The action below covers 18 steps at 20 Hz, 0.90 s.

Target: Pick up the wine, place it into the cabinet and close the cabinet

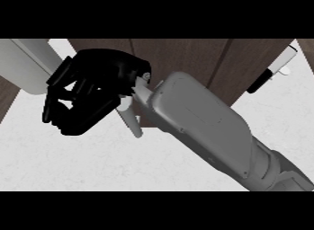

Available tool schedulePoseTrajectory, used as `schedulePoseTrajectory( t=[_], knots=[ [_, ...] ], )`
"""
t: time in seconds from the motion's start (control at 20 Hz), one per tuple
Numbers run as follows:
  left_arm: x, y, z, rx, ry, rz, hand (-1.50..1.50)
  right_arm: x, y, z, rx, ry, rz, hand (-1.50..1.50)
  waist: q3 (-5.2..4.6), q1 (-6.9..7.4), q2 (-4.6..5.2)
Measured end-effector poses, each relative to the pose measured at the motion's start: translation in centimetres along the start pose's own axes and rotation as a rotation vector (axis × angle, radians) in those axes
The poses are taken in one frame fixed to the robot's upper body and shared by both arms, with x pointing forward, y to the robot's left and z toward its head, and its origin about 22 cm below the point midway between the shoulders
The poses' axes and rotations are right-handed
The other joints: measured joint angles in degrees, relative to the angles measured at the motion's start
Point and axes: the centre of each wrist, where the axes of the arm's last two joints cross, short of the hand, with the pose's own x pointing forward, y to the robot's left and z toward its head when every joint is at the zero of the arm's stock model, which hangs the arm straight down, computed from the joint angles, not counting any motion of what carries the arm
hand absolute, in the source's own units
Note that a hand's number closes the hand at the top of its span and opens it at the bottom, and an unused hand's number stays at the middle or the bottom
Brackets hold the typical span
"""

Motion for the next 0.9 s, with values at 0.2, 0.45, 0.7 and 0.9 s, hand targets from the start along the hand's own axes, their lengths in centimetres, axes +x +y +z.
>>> schedulePoseTrajectory(
  t=[0.2, 0.45, 0.7, 0.9],
  knots=[
    [0.2, 0.6, 0.4, 0.014, -0.001, 0.004, -1.5, -1.2, -1.9, -0.6, 0.052, 0.013, -0.062, 1.5, 0.0, -0.32, -0.07],
    [0.4, 1.2, 0.2, 0.015, -0.003, -0.001, -1.5, -2.2, -3.7, -1.1, 0.097, -0.029, -0.117, 1.5, -0.08, -0.46, -0.25],
    [0.5, 1.3, 0.4, 0.019, -0.01, -0.005, -1.5, -3.1, -5.1, -1.0, 0.13, -0.062, -0.142, 1.5, -0.27, -0.52, -0.83],
    [0.6, 1.4, 0.3, 0.011, -0.006, -0.003, -1.5, -3.7, -5.7, -1.0, 0.133, -0.085, -0.15, 1.5, -0.35, -0.5, -1.28]
  ],
)
